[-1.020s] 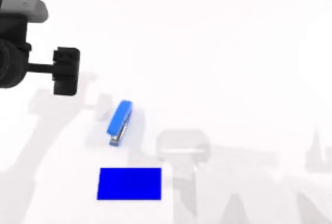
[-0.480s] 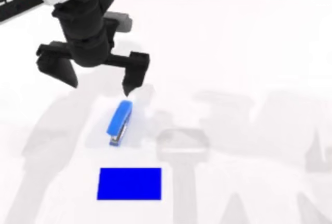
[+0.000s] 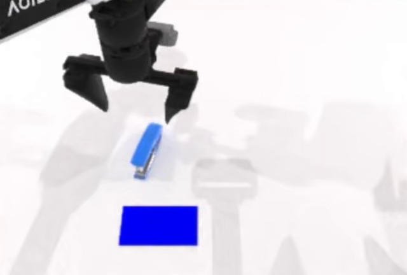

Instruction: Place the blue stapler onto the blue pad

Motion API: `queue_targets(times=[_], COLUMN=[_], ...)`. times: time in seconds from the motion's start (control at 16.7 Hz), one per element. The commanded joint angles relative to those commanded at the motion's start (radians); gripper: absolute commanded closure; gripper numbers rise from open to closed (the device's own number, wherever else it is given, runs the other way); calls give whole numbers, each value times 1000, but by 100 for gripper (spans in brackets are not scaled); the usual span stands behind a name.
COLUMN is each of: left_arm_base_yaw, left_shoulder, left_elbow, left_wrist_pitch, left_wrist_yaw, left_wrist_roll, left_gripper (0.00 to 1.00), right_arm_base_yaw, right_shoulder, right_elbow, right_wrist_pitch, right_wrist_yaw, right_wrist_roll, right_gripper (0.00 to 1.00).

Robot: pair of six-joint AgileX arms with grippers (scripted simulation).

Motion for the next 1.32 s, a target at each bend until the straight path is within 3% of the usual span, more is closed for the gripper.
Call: queue_targets(times=[0.24,0.66,0.96,1.32], left_arm_base_yaw=[4,4,3,3], left_shoulder=[8,89,99,99], left_elbow=[-36,-233,-254,-254], left_wrist_pitch=[42,327,353,353], left_wrist_yaw=[0,1,1,1], left_wrist_roll=[3,5,5,5], left_gripper=[0,0,0,45], right_arm_base_yaw=[0,0,0,0], right_shoulder=[0,0,0,0], right_elbow=[0,0,0,0], right_wrist_pitch=[0,0,0,0], right_wrist_yaw=[0,0,0,0], right_wrist_roll=[0,0,0,0], right_gripper=[0,0,0,0])
